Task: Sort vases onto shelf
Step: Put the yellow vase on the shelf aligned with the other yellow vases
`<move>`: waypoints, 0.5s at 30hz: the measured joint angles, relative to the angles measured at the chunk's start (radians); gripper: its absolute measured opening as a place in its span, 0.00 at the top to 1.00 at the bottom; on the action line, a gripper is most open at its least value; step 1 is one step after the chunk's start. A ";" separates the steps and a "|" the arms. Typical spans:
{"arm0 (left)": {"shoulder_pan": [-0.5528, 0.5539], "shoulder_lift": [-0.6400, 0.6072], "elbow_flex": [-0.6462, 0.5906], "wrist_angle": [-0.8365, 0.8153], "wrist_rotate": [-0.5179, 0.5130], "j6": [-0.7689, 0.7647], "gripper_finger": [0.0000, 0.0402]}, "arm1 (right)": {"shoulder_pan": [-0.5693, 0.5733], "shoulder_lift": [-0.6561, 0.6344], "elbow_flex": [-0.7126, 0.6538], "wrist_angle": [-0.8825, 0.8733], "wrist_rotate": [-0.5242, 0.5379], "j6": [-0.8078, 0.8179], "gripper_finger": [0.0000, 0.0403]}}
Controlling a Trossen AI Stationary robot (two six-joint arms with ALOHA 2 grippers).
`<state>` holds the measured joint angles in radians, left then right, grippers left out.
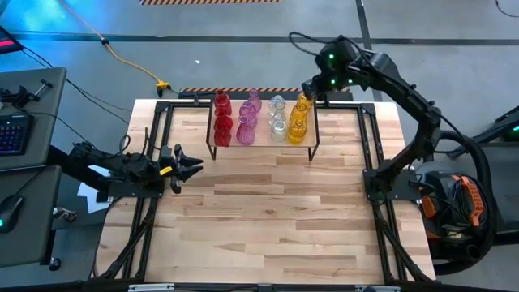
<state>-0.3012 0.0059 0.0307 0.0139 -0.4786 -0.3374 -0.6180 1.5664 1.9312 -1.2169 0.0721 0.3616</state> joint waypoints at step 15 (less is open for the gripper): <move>0.000 0.000 0.000 0.000 -0.008 0.000 0.70 | 0.187 0.002 0.000 -0.145 -0.080 0.064 1.00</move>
<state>-0.3012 0.0059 0.0311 0.0139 -0.4866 -0.3374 -0.4313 1.5689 1.9312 -1.3614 -0.0077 0.4252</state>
